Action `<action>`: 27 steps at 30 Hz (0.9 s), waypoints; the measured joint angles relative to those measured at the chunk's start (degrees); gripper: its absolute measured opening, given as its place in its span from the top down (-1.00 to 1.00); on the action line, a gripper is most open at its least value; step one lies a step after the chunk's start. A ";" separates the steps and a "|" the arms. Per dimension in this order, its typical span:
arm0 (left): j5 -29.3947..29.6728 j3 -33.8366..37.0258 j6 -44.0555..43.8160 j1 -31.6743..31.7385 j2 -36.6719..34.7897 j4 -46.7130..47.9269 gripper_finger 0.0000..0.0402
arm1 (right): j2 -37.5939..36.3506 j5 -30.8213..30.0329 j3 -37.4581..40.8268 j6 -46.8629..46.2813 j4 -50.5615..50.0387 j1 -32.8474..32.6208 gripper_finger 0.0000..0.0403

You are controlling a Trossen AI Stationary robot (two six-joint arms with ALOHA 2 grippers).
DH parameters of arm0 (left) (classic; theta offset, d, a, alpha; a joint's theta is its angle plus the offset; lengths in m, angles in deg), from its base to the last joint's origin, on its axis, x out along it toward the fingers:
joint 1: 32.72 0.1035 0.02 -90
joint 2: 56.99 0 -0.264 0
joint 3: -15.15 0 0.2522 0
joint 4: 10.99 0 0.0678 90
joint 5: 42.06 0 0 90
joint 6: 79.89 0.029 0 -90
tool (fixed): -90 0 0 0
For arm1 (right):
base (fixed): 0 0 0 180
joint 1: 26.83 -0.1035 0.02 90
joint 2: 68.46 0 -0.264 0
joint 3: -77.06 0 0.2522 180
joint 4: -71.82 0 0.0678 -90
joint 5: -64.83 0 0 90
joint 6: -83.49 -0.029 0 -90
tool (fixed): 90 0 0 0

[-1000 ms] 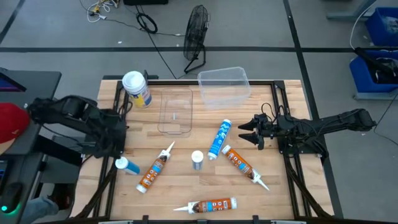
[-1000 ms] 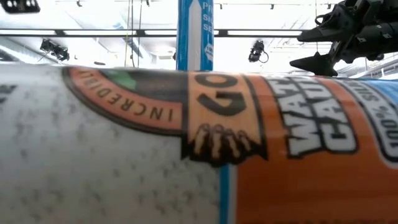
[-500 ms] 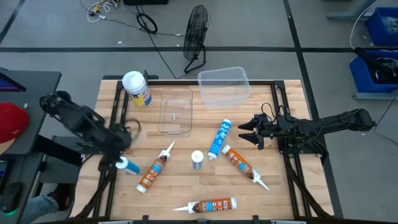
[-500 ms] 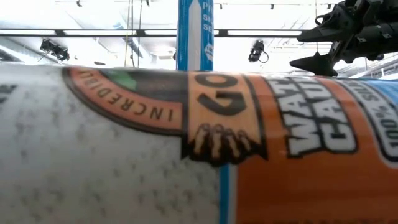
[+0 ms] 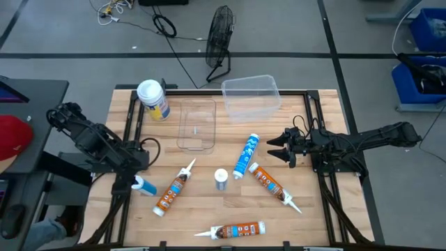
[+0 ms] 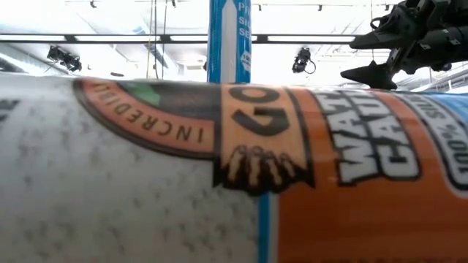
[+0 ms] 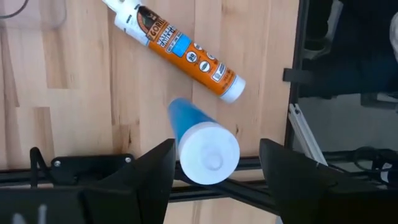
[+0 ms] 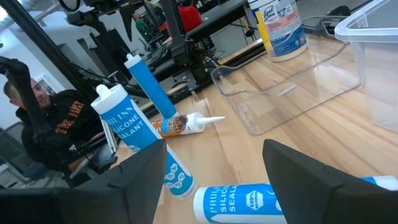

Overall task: Pick & place silicon tubes, Sealant and Lysol wipes
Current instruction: Put the bottom left blue sealant into the transparent bin

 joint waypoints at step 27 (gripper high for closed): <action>1.29 8.28 -8.88 -7.42 0.41 -0.73 -0.61 | 0.07 0.13 0.00 0.24 -0.62 0.00 -0.35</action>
